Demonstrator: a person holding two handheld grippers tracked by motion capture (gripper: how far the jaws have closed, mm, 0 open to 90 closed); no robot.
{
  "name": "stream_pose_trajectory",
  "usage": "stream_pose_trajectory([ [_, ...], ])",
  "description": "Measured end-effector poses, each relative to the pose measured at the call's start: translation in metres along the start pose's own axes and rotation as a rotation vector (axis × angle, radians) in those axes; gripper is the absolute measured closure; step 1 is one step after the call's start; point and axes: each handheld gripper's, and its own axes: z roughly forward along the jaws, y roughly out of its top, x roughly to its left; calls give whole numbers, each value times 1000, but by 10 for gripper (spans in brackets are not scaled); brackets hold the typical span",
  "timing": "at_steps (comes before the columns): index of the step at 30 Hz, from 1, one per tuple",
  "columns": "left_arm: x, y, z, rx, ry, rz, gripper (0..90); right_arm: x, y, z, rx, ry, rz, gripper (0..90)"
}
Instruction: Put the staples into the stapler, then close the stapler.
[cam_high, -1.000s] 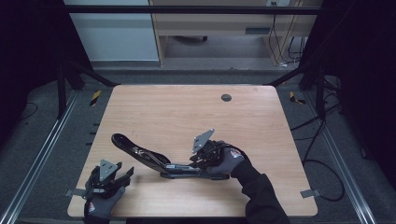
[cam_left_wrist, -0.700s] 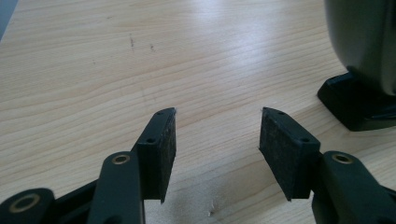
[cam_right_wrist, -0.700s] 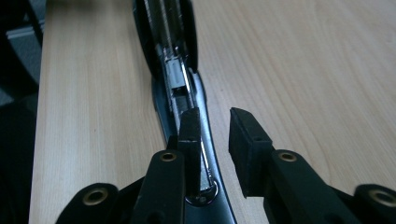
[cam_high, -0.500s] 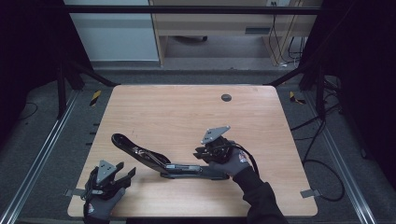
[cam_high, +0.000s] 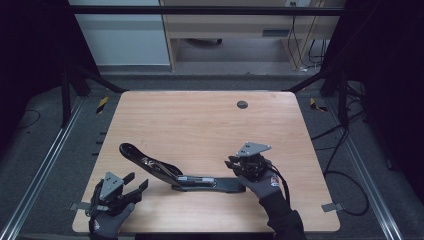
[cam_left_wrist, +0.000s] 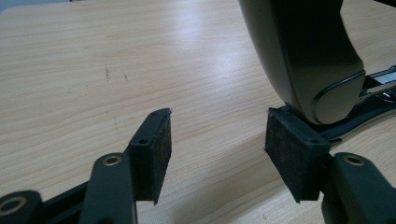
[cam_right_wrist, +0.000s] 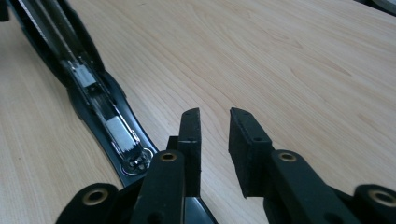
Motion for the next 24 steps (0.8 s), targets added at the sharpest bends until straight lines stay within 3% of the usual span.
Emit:
stream_pose_trajectory([
  [6, -1, 5, -5, -25, -3, -10, 376, -8, -24, -7, -6, -37, 67, 731],
  [13, -8, 15, -13, -51, -6, -20, 335, -13, -48, -12, -13, -70, 100, 731],
  [18, -12, 19, -17, -67, -19, -25, 326, -15, -55, -16, -13, -89, 129, 747],
  [24, -17, 28, -24, -96, -30, -23, 321, -13, -62, -16, -5, -96, 120, 790],
])
